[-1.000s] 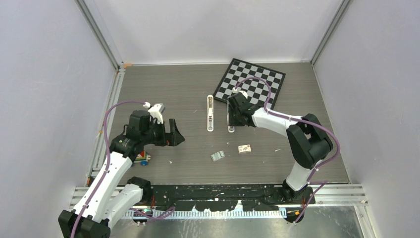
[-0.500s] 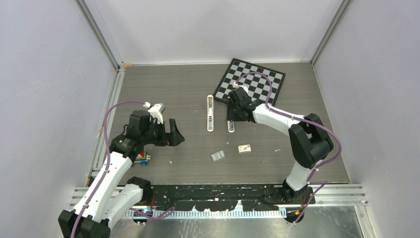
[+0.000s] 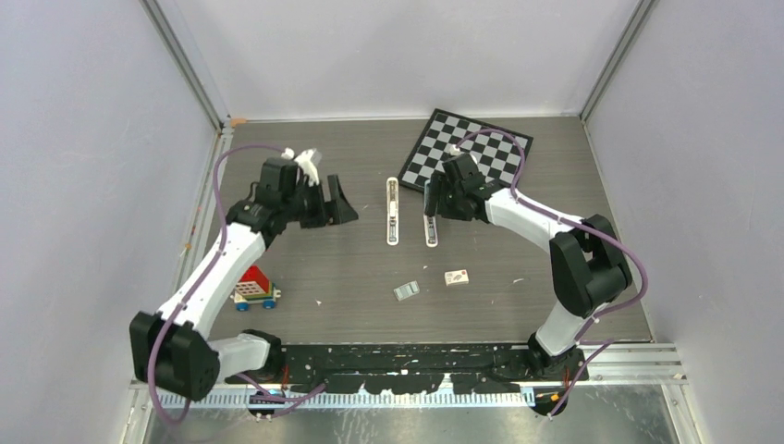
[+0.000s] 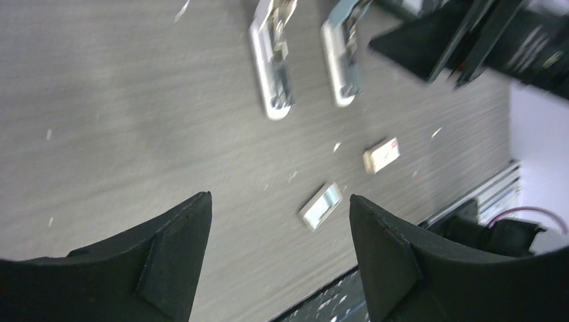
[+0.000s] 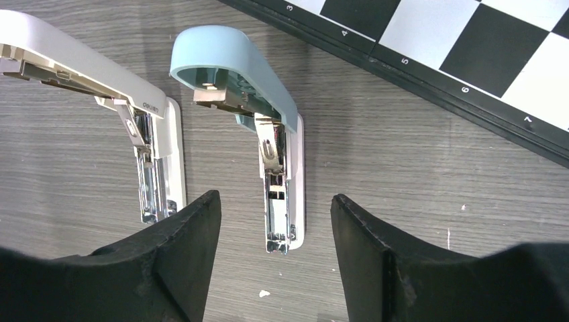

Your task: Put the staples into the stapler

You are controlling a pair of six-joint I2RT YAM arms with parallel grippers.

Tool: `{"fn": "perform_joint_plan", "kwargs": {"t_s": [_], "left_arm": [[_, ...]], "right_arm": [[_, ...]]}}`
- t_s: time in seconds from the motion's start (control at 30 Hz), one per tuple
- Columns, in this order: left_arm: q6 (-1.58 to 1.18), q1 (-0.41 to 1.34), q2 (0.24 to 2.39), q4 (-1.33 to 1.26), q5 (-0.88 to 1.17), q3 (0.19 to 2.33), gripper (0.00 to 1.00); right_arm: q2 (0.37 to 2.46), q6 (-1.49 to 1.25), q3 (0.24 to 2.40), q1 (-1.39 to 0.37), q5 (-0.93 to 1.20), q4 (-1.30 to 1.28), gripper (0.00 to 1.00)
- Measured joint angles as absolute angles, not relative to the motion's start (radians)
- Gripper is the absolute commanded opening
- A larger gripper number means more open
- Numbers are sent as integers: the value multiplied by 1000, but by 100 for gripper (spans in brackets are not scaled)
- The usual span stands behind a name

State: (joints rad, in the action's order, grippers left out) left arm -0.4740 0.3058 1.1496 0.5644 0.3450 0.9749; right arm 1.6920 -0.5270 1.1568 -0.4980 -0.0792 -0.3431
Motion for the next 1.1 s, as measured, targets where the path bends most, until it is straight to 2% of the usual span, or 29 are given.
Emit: {"fn": "perform_joint_plan", "kwargs": {"t_s": [0.17, 0.43, 0.67, 1.1], "left_arm": [[-527, 340, 1325, 435, 349, 1141, 71], [-599, 439, 1679, 276, 352, 1424, 65], [-650, 484, 1859, 187, 353, 1492, 57], [-748, 491, 2016, 3, 437, 1557, 58]], "right_arm": [[1666, -531, 1102, -471, -41, -335, 70], [1627, -537, 1023, -435, 42, -297, 60], [1627, -541, 998, -424, 101, -255, 57], [1628, -545, 970, -415, 130, -209, 54]]}}
